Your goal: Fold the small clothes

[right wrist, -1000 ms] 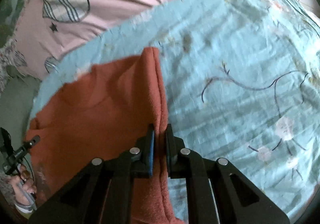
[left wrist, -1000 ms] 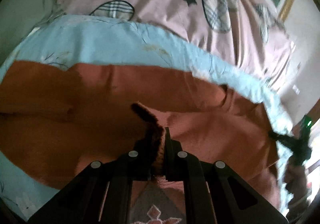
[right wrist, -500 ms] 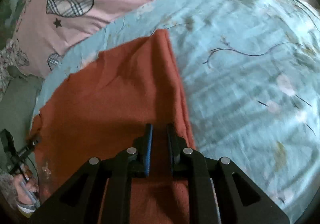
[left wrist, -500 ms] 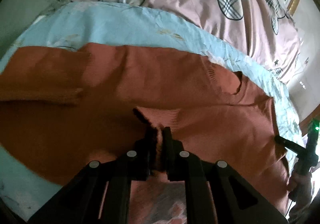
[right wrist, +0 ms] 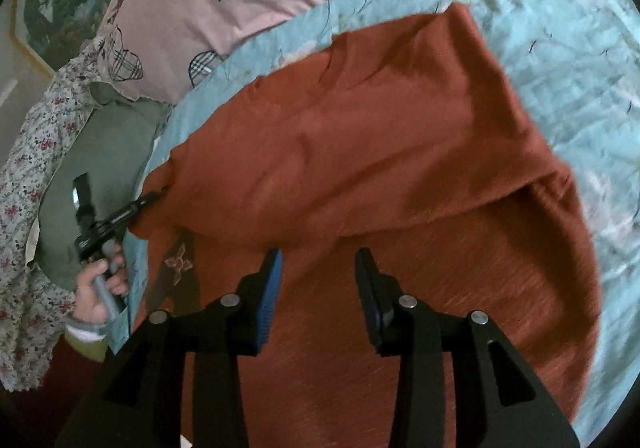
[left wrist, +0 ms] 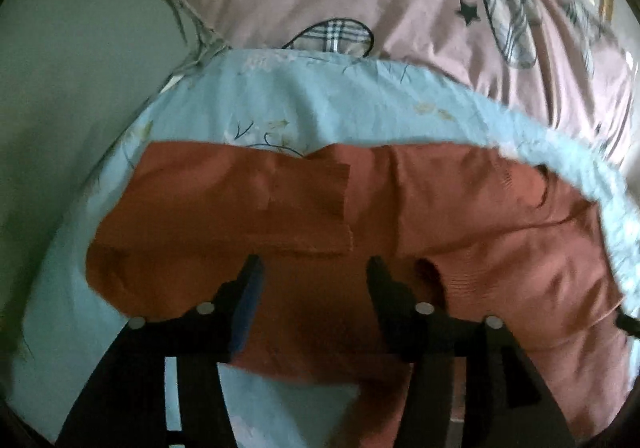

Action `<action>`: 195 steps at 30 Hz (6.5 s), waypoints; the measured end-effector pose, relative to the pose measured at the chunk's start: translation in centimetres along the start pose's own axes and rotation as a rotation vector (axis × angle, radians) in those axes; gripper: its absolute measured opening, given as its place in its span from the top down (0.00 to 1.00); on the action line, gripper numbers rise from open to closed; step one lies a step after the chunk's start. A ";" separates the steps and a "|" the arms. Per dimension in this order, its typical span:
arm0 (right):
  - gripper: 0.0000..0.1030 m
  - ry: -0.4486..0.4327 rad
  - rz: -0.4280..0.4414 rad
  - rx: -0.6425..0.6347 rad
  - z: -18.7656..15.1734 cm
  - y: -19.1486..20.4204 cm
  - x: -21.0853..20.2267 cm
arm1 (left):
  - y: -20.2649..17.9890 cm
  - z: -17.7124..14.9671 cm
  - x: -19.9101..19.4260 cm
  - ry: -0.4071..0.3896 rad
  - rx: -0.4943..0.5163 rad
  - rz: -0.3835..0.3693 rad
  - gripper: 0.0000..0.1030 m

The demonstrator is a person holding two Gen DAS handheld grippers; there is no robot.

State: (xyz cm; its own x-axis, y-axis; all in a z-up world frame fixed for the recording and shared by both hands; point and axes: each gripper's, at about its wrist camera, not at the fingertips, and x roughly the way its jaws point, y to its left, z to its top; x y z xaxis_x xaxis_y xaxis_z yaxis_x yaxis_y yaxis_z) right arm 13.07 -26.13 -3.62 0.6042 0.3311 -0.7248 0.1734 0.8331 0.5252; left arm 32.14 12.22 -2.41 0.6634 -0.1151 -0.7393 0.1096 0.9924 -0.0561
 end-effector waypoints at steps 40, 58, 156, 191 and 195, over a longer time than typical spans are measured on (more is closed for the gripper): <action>0.62 -0.144 -0.007 0.104 -1.0 -4.0 -5.3 | -27.6 -3.4 -0.3 -0.011 0.107 -0.498 0.94; 0.50 -0.045 0.021 0.154 5.0 -1.4 4.6 | -14.9 -8.9 -5.1 -0.028 0.010 -0.229 0.52; 0.47 0.022 0.012 -0.061 -20.9 -7.7 -13.6 | -0.5 -28.1 -16.2 0.187 -0.138 -0.434 0.31; 0.78 -0.087 0.227 -0.028 -14.3 -5.6 -16.0 | -0.3 -18.0 -20.2 -0.114 -0.209 -0.691 0.94; 0.51 0.001 0.186 -0.021 -17.4 -7.4 -15.4 | -1.0 -18.8 -19.5 -0.085 -0.168 -0.659 0.94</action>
State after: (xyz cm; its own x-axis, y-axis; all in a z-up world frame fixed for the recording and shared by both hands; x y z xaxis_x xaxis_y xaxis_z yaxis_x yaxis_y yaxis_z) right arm -11.04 -29.67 -4.05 0.6239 0.4807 -0.6162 0.0424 0.7664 0.6409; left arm 5.17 14.31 -0.59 0.5539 -0.6939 -0.4600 0.3992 0.7062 -0.5847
